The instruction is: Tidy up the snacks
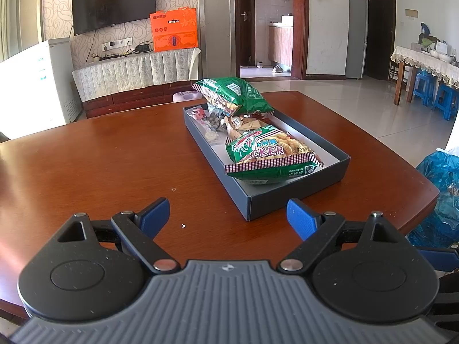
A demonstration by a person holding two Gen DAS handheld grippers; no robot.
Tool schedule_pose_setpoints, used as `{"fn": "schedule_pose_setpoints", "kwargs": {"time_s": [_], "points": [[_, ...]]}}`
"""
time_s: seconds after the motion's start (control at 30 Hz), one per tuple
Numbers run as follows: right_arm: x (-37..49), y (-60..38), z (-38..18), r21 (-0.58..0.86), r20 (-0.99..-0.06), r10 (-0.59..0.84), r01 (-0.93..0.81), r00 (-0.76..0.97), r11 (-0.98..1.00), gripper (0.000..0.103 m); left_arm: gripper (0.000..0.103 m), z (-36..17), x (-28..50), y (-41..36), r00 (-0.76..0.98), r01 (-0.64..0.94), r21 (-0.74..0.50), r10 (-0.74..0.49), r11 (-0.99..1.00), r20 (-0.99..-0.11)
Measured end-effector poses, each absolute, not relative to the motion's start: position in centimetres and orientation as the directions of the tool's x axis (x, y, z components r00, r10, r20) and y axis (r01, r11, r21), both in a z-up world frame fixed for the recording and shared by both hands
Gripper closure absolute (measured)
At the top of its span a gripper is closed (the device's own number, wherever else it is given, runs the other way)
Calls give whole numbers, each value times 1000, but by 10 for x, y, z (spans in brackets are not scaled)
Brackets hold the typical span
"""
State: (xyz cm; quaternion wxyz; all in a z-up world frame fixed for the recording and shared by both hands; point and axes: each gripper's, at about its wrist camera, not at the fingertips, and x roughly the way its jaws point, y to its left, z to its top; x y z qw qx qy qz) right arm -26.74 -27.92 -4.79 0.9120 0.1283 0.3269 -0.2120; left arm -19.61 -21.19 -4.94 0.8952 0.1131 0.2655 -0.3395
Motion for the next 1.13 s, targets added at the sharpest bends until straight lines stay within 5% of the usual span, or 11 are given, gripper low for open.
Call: {"fn": "schedule_pose_setpoints", "kwargs": {"time_s": [1.13], "points": [[-268, -280, -48, 96, -652, -300, 469, 696, 878, 52, 11, -53, -194, -211, 616, 683, 19, -562, 730, -552]]}}
